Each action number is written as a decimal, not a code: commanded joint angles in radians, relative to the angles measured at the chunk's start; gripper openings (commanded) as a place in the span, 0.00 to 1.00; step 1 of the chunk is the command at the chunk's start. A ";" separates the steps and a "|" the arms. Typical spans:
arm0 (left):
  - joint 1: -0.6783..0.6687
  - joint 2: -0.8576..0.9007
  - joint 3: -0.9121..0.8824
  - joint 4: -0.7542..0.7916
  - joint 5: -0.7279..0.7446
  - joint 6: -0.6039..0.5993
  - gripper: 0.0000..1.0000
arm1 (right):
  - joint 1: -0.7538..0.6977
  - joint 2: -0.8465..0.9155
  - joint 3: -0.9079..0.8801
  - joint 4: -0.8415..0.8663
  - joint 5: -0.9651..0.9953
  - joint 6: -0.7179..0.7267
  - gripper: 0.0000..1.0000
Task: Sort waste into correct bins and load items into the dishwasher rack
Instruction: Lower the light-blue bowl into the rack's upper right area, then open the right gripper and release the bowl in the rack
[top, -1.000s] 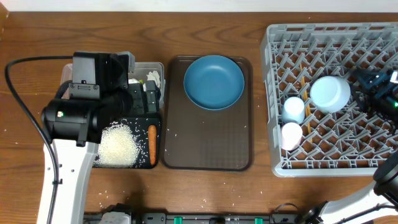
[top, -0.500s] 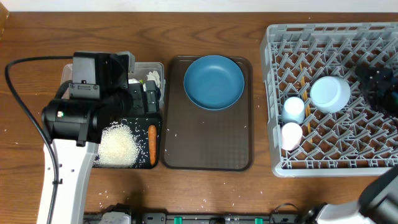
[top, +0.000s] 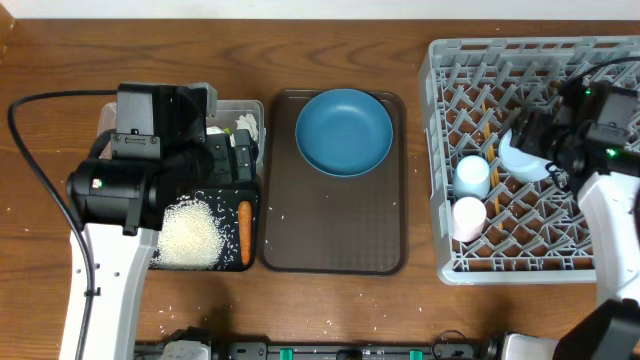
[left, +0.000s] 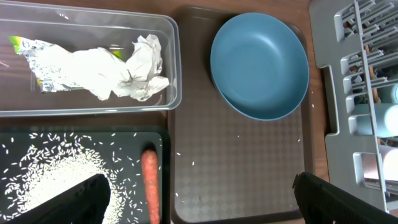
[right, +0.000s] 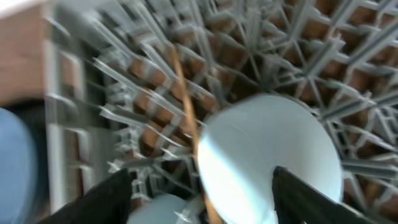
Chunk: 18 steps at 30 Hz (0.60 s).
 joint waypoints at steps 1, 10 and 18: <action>0.005 0.001 0.002 -0.001 -0.010 -0.002 0.97 | -0.004 0.040 0.002 -0.021 0.115 -0.010 0.65; 0.005 0.001 0.002 -0.001 -0.010 -0.002 0.97 | -0.048 0.115 0.002 -0.050 0.164 0.028 0.78; 0.005 0.001 0.002 -0.001 -0.010 -0.002 0.97 | -0.050 0.065 0.159 -0.193 0.168 0.015 0.90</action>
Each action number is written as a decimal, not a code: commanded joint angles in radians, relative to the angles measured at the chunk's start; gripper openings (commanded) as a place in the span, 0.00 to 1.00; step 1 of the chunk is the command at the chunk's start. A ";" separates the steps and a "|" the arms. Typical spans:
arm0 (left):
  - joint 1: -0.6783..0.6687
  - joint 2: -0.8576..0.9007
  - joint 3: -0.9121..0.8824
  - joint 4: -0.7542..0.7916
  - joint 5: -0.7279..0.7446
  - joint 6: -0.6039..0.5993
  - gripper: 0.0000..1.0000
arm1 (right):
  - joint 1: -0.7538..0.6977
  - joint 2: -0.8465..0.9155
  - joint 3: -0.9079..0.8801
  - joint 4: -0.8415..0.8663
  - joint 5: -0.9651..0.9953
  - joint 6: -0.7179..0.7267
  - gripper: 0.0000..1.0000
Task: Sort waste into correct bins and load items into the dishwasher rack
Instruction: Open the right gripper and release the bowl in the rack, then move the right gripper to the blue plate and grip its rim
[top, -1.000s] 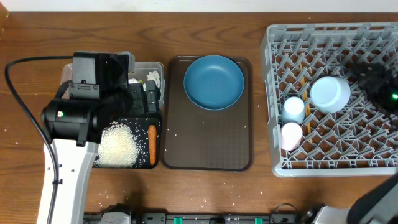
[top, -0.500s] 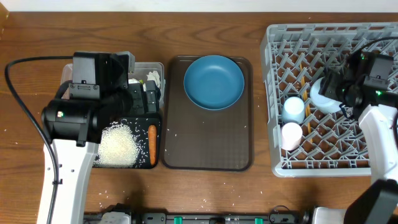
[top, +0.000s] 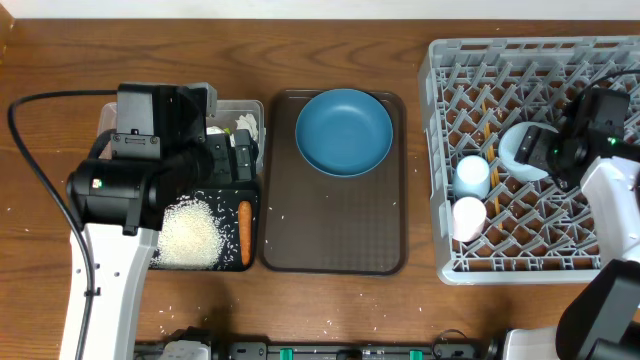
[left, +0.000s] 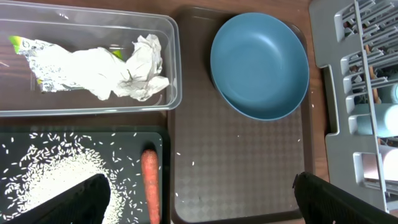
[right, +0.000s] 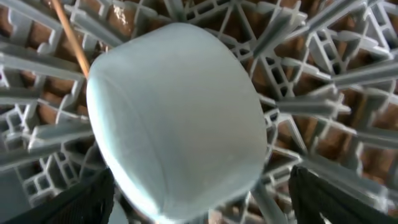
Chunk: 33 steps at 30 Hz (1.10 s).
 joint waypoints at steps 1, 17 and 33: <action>0.005 0.001 0.002 -0.001 -0.010 -0.002 0.97 | 0.000 -0.051 0.137 -0.065 0.005 -0.013 0.90; 0.005 0.001 0.002 -0.001 -0.010 -0.002 0.97 | 0.509 -0.038 0.367 -0.295 0.010 -0.113 0.99; 0.005 0.001 0.002 -0.001 -0.010 -0.002 0.97 | 0.889 0.351 0.366 -0.100 -0.040 -0.135 0.99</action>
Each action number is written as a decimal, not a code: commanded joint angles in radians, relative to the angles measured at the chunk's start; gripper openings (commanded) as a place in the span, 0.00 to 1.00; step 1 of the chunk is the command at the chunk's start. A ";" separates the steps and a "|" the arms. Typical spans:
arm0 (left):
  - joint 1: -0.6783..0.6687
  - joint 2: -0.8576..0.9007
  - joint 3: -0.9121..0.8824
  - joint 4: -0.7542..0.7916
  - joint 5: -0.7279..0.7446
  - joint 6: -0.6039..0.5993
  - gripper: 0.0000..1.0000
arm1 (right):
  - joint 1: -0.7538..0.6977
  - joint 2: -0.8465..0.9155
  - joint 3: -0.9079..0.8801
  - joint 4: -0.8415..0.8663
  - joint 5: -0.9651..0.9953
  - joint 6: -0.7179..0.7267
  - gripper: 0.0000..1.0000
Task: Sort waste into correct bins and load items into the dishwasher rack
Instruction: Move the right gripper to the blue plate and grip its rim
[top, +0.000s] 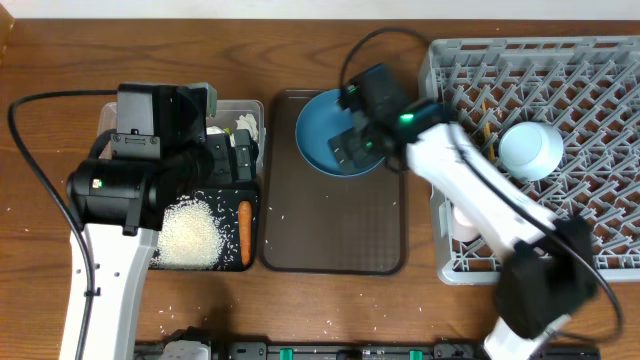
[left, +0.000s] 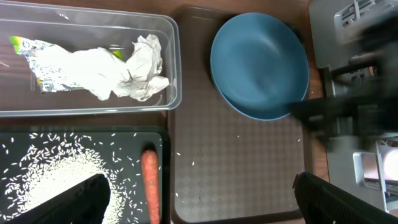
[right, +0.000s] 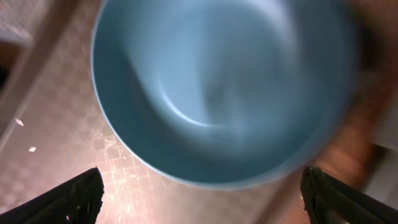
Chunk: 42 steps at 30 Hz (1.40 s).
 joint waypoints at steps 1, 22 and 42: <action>0.005 0.001 0.002 -0.002 -0.010 -0.002 0.96 | 0.046 0.078 0.012 0.018 -0.018 -0.050 0.99; 0.005 0.001 0.002 -0.002 -0.010 -0.002 0.97 | 0.107 0.099 0.014 0.029 -0.035 -0.097 0.99; 0.005 0.001 0.002 -0.002 -0.010 -0.002 0.96 | 0.108 0.111 -0.081 0.077 -0.042 -0.097 0.01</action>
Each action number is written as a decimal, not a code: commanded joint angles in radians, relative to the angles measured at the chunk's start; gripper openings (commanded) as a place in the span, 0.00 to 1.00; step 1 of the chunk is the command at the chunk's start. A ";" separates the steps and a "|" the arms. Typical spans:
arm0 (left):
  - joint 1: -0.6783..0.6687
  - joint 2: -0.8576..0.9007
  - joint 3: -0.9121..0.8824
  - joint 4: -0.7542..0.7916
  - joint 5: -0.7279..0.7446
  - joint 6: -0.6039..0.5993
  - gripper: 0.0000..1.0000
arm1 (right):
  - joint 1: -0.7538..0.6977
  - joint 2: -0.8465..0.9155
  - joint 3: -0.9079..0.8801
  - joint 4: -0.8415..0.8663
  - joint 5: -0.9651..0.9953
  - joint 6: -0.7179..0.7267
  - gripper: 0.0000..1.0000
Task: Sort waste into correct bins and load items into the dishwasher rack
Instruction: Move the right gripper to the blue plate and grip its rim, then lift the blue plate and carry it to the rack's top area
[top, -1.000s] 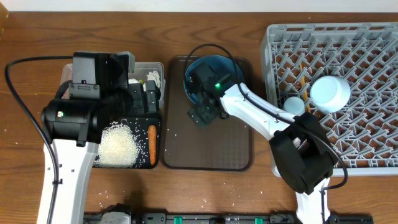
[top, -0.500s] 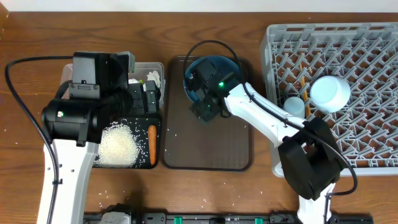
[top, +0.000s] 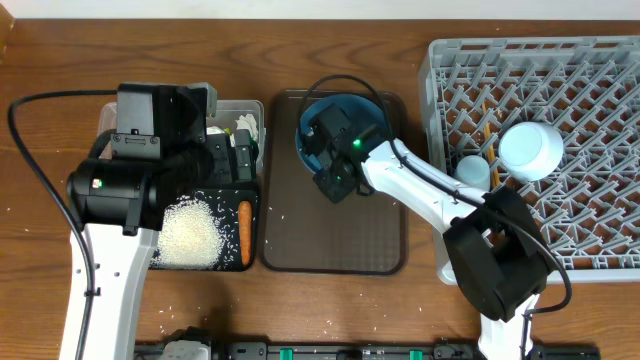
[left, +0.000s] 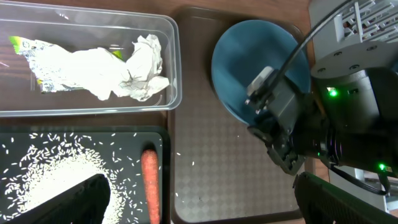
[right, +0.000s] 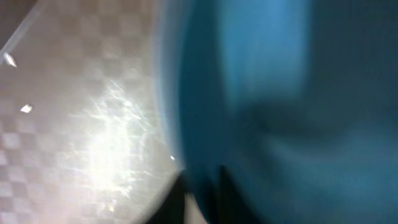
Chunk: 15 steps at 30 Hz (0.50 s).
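Observation:
The blue bowl (top: 372, 125) sits at the far end of the brown tray (top: 330, 240). My right gripper (top: 333, 178) is low at the bowl's near-left rim. In the blurred right wrist view its fingers (right: 181, 194) stand close together on either side of the rim (right: 205, 143), shut on it. My left gripper (left: 202, 202) hangs open above the tray's left edge, and the bowl (left: 242, 56) and right arm show in its view. A white bowl (top: 530, 148) lies upside down in the grey dishwasher rack (top: 590, 90), beside a white cup (top: 472, 172).
A clear bin (left: 93, 59) at the back left holds foil and crumpled paper. In front of it a black bin (left: 163, 146) holds loose rice (top: 190, 232) and a carrot (top: 245, 232). The right arm stretches from the rack's front corner across the tray.
My right gripper was open just above the blue bowl. Now it is down at the bowl's near-left rim with its fingers shut on it. The left arm has not moved.
My right gripper first held the white bowl over the rack. Then it was open with the bowl upside down on the rack's pegs. After that it stood open over the blue bowl on the tray, and now it grips that bowl's rim.

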 joint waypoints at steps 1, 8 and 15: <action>0.005 0.001 0.002 -0.001 -0.010 -0.002 0.97 | 0.001 -0.013 -0.008 0.000 0.019 0.008 0.01; 0.005 0.001 0.002 -0.001 -0.010 -0.002 0.97 | -0.012 -0.035 0.037 -0.030 -0.008 0.041 0.01; 0.005 0.001 0.002 -0.001 -0.010 -0.002 0.96 | -0.055 -0.162 0.190 -0.124 -0.225 0.042 0.01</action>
